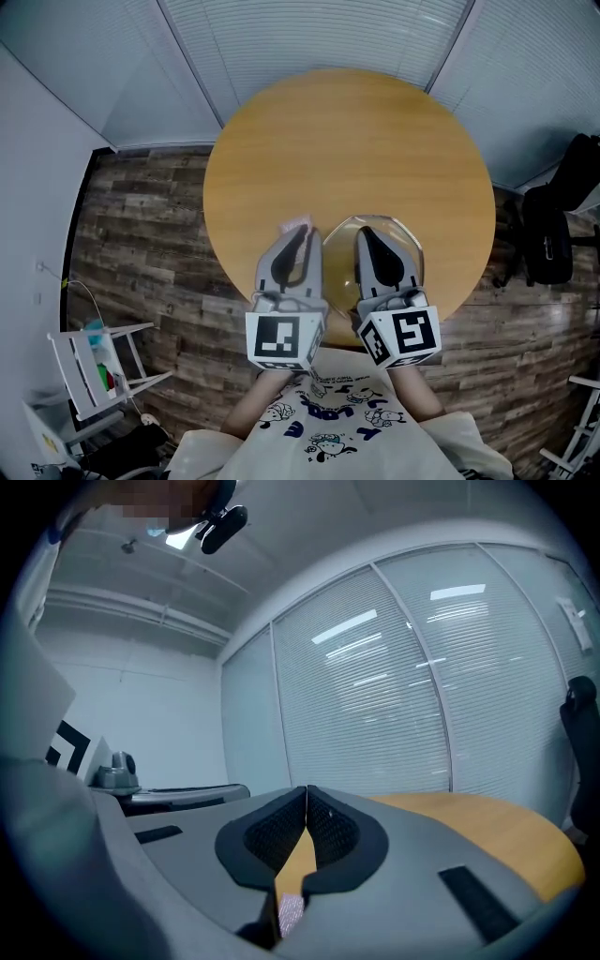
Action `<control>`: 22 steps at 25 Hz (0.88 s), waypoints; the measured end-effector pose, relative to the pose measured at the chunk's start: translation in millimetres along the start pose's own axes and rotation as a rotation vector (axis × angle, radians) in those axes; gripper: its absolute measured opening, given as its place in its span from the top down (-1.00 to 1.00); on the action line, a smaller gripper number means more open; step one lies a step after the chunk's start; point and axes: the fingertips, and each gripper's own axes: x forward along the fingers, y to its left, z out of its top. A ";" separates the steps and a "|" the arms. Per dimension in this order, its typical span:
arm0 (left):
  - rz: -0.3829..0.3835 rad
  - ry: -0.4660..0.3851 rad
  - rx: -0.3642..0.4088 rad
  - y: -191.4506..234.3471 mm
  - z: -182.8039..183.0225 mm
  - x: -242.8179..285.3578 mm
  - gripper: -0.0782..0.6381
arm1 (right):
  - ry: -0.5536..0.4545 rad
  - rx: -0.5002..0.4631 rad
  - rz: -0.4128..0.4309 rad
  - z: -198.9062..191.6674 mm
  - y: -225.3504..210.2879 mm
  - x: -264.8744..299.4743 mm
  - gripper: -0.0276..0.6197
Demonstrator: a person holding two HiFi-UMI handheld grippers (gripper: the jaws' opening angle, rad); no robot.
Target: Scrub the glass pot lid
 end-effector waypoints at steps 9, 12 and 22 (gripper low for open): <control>0.008 -0.031 0.048 -4.1 13.6 -1.2 0.65 | -0.069 -0.030 -0.040 15.0 3.2 -6.6 0.83; 0.009 -0.029 0.049 -3.1 13.6 0.7 0.65 | -0.079 -0.032 -0.060 16.2 1.7 -6.6 0.83; 0.013 -0.039 0.051 -4.0 16.1 3.7 0.65 | -0.079 -0.039 -0.066 16.3 0.1 -6.2 0.83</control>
